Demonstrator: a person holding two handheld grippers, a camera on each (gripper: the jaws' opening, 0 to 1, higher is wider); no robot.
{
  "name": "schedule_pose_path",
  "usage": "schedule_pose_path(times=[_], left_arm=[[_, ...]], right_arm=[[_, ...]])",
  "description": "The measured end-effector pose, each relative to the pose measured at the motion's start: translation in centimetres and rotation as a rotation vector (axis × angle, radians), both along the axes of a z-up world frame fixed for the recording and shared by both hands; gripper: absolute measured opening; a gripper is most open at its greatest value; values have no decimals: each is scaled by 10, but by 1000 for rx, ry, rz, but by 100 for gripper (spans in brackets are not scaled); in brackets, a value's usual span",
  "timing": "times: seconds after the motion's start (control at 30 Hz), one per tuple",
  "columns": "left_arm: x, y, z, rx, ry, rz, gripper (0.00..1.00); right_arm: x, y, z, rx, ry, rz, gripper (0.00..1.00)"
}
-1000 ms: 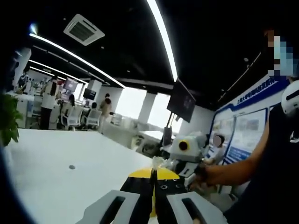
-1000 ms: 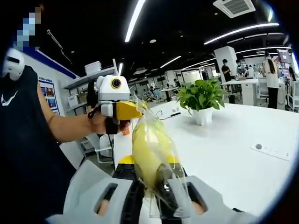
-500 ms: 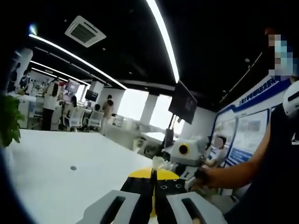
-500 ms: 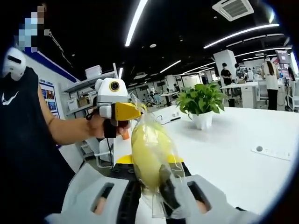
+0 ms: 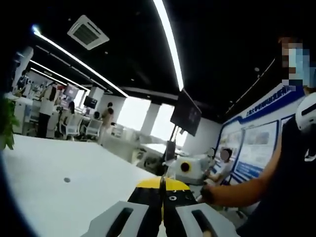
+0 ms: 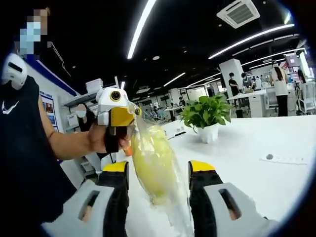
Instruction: Compare the silicone blocks by pressing each to a similar depth, holding the contact briefly, and releasing to observe deformation and rebound differences across the visible hardness samples.
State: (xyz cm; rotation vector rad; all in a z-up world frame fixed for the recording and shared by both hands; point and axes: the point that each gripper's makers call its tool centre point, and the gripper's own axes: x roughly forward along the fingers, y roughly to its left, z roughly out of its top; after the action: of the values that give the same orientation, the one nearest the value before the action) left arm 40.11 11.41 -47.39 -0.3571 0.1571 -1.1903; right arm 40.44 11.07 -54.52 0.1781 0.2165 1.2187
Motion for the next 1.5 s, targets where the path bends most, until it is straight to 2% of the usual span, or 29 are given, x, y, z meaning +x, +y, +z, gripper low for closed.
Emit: schedule_pose_path(times=[0.1,0.2,0.33,0.53,0.7,0.73,0.8,0.93,1.07,1.3,1.37,1.43,1.5], left_arm=[[4,-2,-5,-21,18,9,0],[8,-4,-12,-37,41,24,0],[15,-2,-20,-51,65,45,0],[23,-5,-41,-35,106,66,0],[26,-5,-60,-45,156,89,0],[28,-4,-66,-48,169,97,0],[29,-3,-75,-48,189,106,0],[26,-3,-97,-56,242,116,0],[16,-7,-120,-56,299,117,0],[7,-9,-160,-42,380,127,0],[10,-5,-169,-56,415,147,0],[17,2,-179,-83,474,186,0],[27,11,-193,-69,481,233,0]], right_arm=[[10,-13,-7,-20,-7,-81,81],[22,-35,-12,-31,-21,-195,97],[22,-56,-14,-51,-35,-235,96],[23,-86,-28,-58,1,-307,96],[17,-100,-41,-55,38,-338,96],[16,-102,-43,-60,37,-348,96],[17,-114,-51,-113,-8,-396,96],[9,-121,-61,-83,43,-408,96],[4,-126,-72,-106,65,-419,96],[0,-126,-75,-108,76,-428,96],[-3,-125,-76,-113,75,-425,96],[-4,-123,-79,-114,82,-423,96],[-7,-121,-82,-124,86,-419,96]])
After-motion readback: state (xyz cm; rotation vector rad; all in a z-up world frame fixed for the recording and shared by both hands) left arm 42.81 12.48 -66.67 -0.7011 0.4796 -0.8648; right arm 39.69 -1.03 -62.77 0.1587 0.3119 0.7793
